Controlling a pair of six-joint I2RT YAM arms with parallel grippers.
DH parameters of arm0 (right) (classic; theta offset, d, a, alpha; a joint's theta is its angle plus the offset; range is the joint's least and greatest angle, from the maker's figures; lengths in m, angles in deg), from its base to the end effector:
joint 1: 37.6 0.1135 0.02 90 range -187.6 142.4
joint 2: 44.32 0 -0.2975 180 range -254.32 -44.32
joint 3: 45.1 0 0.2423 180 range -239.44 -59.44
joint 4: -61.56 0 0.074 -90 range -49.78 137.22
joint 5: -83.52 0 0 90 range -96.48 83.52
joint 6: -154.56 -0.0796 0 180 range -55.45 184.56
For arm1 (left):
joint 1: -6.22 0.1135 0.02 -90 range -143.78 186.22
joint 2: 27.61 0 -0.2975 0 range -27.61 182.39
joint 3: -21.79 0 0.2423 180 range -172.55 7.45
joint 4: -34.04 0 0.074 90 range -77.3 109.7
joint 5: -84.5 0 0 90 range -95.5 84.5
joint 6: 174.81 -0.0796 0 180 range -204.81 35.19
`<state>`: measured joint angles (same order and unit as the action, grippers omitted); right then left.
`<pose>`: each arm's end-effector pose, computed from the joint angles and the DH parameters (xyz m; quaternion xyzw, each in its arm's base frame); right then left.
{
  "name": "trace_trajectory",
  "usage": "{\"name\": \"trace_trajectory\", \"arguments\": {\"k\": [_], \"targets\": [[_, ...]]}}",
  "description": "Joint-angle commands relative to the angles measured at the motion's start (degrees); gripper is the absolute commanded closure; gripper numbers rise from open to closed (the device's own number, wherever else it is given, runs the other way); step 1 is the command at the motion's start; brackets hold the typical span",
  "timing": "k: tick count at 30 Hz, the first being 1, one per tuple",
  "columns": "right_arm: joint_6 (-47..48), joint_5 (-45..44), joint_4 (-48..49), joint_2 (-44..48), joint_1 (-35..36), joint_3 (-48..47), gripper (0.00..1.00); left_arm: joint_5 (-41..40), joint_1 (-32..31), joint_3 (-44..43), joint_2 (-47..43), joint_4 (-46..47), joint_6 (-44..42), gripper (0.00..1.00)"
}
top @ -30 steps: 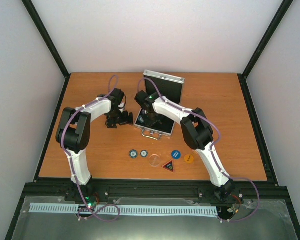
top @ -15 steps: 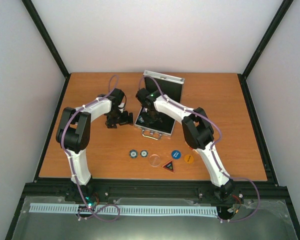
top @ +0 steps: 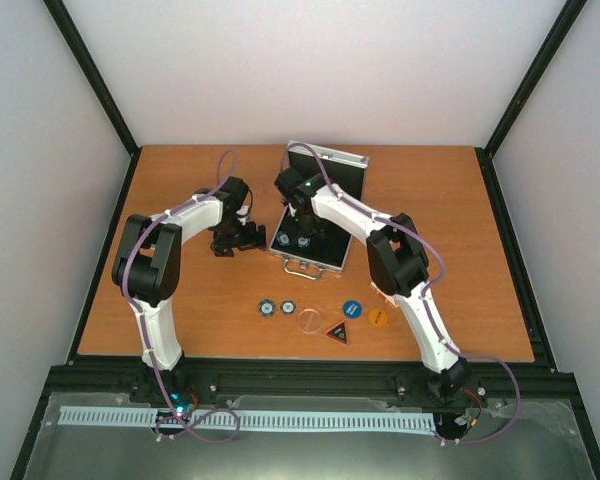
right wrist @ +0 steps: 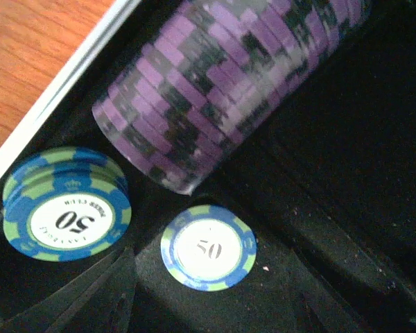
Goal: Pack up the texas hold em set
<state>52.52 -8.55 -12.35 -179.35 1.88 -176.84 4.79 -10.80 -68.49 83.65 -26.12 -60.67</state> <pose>0.3927 0.3198 0.1601 -0.2337 0.9657 0.0323 0.1082 0.3569 -0.1241 0.1535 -0.0547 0.9915 -0.1107 0.0406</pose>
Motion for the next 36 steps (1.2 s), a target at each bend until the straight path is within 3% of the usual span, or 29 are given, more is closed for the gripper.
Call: {"name": "trace_trajectory", "arguments": {"k": [1, 22, 29, 36], "targets": [[-0.4, 1.1, -0.2, -2.9, -0.4, -2.9, 0.38, 0.6, 0.5, -0.1, 2.7, -0.4, -1.2, 0.01], [-2.6, -0.5, 0.1, 2.0, -0.4, 3.0, 0.39, 1.0, 0.7, -0.4, 3.0, -0.1, -1.0, 0.01], [-2.2, 1.4, -0.2, -0.9, -0.4, 1.9, 0.39, 0.7, 0.7, -0.5, 2.9, -0.3, -1.1, 0.01], [-1.7, 2.0, -1.1, -4.3, -0.4, -1.9, 0.31, 0.8, 0.7, -0.5, 2.6, -0.5, -1.2, 0.01]]}}
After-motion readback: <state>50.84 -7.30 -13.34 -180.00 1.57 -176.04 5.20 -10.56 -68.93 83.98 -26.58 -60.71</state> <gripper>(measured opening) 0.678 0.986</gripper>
